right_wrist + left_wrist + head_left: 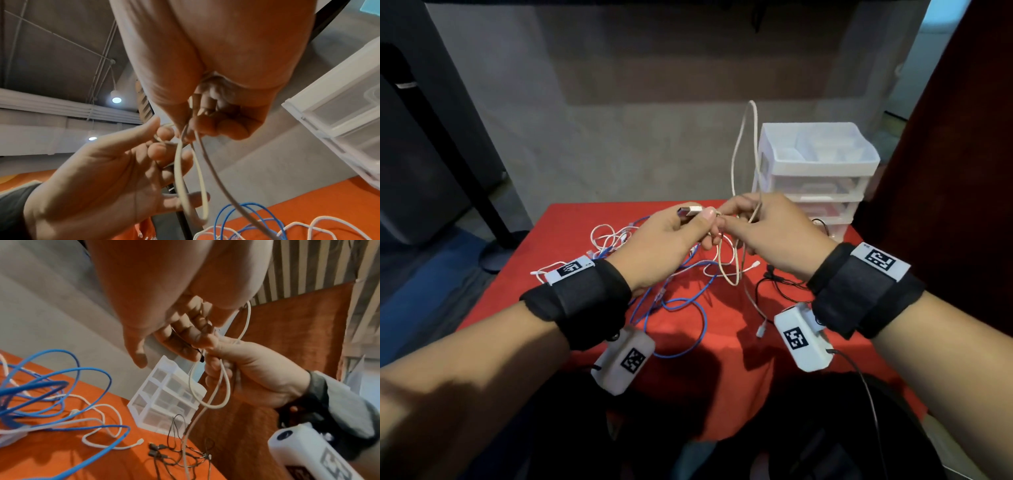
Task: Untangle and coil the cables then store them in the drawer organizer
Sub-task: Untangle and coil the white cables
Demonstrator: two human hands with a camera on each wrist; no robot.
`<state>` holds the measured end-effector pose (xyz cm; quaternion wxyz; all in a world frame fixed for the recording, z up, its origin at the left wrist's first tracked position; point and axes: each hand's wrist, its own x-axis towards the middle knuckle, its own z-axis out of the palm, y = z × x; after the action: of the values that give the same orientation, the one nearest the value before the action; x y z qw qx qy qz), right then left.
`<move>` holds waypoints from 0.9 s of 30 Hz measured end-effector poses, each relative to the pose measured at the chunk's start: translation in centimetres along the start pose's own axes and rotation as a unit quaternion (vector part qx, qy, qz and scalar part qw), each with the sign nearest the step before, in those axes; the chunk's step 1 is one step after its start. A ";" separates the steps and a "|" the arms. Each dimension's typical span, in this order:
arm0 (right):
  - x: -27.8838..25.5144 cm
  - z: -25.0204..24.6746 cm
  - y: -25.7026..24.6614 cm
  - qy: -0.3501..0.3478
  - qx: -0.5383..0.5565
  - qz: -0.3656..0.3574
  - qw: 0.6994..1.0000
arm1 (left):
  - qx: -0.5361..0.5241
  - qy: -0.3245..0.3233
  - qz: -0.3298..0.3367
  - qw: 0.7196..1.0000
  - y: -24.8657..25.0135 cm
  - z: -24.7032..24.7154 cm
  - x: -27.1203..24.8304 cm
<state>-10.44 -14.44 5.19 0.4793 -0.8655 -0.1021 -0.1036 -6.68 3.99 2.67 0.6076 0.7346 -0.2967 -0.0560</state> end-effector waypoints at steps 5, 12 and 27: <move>-0.5 -0.1 -0.2 0.024 -0.090 0.016 0.996 | 0.006 0.088 -0.069 0.994 -1.1 -0.5 0.5; -1.6 0.3 -0.4 0.021 -0.139 0.026 0.990 | 0.112 0.136 0.096 0.980 -1.0 -0.3 -1.5; -2.3 0.7 -0.6 0.048 -0.116 0.008 0.992 | 0.115 0.155 -0.075 0.978 -0.7 0.2 0.1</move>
<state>-12.72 -13.73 4.72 0.3810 -0.9099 -0.0593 -0.1529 -6.40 3.85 2.02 0.5514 0.8197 -0.1477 0.0476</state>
